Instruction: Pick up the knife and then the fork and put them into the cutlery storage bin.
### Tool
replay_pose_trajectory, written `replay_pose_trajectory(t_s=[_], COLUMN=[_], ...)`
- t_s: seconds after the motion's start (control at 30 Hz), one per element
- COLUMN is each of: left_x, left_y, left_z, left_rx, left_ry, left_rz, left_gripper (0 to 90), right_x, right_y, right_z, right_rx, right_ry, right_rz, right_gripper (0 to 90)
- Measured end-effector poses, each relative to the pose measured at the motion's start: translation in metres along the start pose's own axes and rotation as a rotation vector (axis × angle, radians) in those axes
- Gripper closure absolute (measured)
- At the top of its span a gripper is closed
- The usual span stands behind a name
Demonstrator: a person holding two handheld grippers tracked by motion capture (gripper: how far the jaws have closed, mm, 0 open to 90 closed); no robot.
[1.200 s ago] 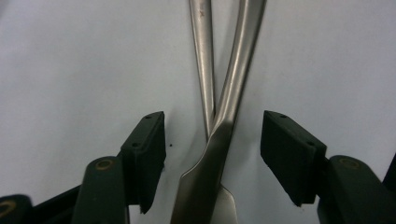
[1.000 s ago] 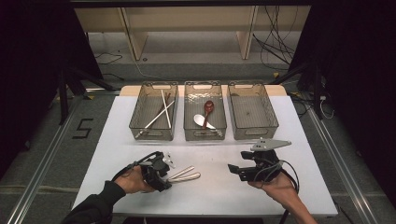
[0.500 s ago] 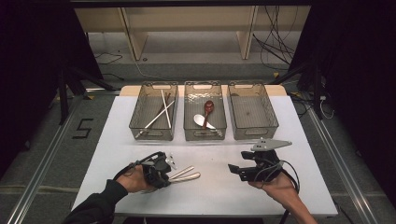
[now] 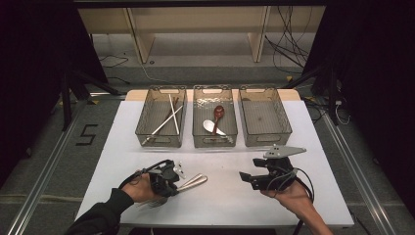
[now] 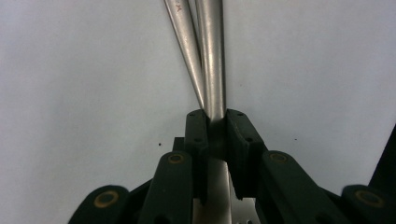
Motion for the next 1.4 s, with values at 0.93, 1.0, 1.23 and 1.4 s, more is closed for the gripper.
replay_pose_trajectory(t_s=[0.93, 1.0, 1.23, 1.4], left_x=[0.014, 0.015, 0.016, 0.017], left_y=[-0.001, 0.0, 0.0, 0.0], left_z=[0.001, 0.001, 0.002, 0.002], left_rx=[0.03, 0.033, 0.033, 0.038], left_ry=[0.073, 0.08, 0.088, 0.085], left_rz=[-0.012, -0.008, -0.006, -0.009], left_gripper=[79.3, 79.3, 79.3, 79.3], right_x=[0.0, 0.0, 0.0, -0.002], right_y=[-0.001, -0.001, -0.001, -0.004], right_z=[0.0, 0.0, 0.0, 0.001], right_rx=[-0.001, -0.001, -0.002, 0.006], right_ry=[0.0, 0.0, 0.0, -0.003], right_rz=[0.003, 0.004, 0.004, 0.008], right_gripper=[30.4, 30.4, 30.4, 30.4])
Point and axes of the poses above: each handheld gripper's, and its own axes: x roughly backward along the jaws, z roughly out of its top, y roughly to its right, the point moved 2 cm from there along -x, roughly forward along the jaws, and after that the axes turned 14 degrees about -z, right-handed, at the moved point
